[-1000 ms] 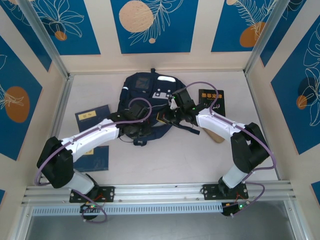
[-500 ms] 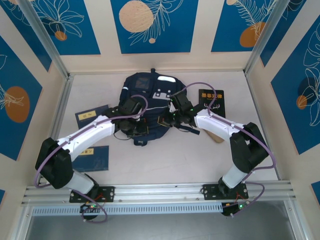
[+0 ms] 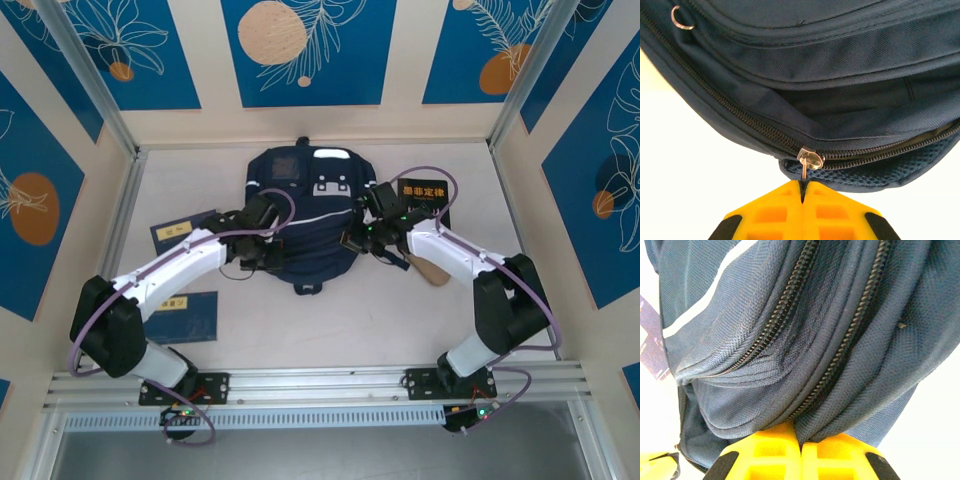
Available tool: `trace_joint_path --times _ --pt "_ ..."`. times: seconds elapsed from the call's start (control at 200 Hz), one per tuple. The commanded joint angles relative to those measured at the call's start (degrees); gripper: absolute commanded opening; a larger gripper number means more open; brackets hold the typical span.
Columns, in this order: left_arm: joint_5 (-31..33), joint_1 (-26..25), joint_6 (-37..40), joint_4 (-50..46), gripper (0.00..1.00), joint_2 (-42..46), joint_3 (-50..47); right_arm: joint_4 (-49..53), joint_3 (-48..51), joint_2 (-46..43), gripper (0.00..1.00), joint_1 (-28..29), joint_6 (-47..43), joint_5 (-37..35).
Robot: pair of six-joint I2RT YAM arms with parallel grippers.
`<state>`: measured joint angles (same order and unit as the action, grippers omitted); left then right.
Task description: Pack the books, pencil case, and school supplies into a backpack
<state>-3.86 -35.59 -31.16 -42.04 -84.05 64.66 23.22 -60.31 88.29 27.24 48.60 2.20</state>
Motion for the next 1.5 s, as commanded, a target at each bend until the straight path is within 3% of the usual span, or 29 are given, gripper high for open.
trace_joint_path --times 0.0,0.14,0.255,0.555,0.755,0.85,1.1,1.495 --pt "-4.8 0.9 4.2 3.7 0.0 1.9 -1.9 0.3 1.0 -3.3 0.17 -1.8 -2.2 -0.4" --pt "-9.1 -0.9 5.4 8.6 0.0 2.0 -1.7 3.2 1.4 -6.7 0.5 -2.2 2.1 0.3" --pt "-11.7 -2.8 5.2 12.0 0.0 1.2 -0.8 6.9 2.8 -10.3 0.61 -2.3 8.1 -1.1" --pt "-15.4 -8.4 4.5 17.5 0.0 -3.2 1.6 6.9 10.7 -18.9 0.66 0.8 26.6 1.7" --pt "-4.7 -9.2 4.0 10.9 0.0 -1.8 0.2 3.7 12.9 -17.8 0.67 3.7 33.0 1.4" --pt "-1.7 -9.0 4.2 10.1 0.2 1.2 -3.8 2.0 13.0 -15.9 0.68 5.2 34.0 2.4" --pt "-3.5 -5.3 6.0 13.1 0.47 8.6 -12.9 -3.7 11.2 -10.4 0.66 9.0 39.6 2.0" --pt "-12.8 -2.1 5.9 25.1 0.56 4.6 -18.6 -4.5 6.0 -0.3 0.57 10.3 43.3 1.1"
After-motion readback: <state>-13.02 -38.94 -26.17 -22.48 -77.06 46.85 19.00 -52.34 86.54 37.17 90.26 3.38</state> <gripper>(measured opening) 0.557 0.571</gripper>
